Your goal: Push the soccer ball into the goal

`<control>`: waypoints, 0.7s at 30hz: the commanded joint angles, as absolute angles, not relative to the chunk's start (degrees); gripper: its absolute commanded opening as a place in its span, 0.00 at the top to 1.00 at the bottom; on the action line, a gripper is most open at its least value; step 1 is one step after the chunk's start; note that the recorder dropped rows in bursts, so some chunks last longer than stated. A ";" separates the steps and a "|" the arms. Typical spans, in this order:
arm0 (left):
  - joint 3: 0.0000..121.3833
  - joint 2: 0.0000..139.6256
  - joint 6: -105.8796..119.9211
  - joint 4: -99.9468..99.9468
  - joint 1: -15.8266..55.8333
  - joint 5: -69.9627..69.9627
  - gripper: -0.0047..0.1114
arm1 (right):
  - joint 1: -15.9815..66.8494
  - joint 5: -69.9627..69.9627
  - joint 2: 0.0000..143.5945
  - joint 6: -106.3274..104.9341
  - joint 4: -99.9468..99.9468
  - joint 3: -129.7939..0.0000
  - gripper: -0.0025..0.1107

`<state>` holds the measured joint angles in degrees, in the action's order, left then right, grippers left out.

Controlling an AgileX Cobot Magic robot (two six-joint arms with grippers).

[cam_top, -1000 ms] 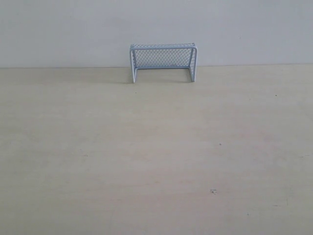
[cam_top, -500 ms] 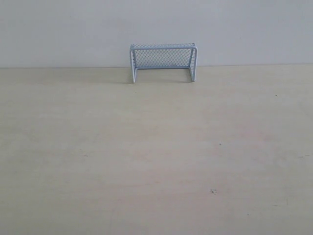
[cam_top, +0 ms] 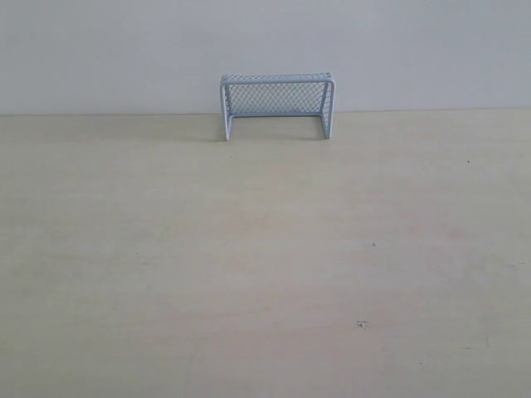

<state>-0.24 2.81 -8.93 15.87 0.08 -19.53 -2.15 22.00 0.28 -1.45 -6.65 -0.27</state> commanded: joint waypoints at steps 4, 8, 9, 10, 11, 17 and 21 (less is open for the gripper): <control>0.00 3.12 -9.47 15.90 0.53 -19.33 0.91 | -2.25 21.35 0.00 -0.45 -5.95 0.00 0.98; 0.00 3.12 -9.47 15.90 0.53 -19.33 0.91 | -2.25 21.35 0.00 -0.45 -5.95 0.00 0.98; 0.00 3.12 -9.47 15.90 0.53 -19.33 0.91 | -2.25 21.35 0.00 -0.47 -6.06 0.00 0.98; 0.00 3.12 -9.47 15.90 0.53 -19.33 0.91 | -2.25 21.35 0.00 -0.47 -6.06 0.00 0.98; 0.00 3.12 -9.47 15.90 0.53 -19.33 0.91 | -2.25 21.35 0.00 -0.47 -6.18 0.00 0.98; 0.00 3.12 -9.47 15.90 0.53 -19.33 0.91 | -2.25 21.35 0.00 -0.47 -6.30 0.00 0.98; 0.00 3.12 -9.47 15.90 0.53 -19.33 0.91 | -2.25 21.35 0.00 -0.47 -6.43 0.00 0.98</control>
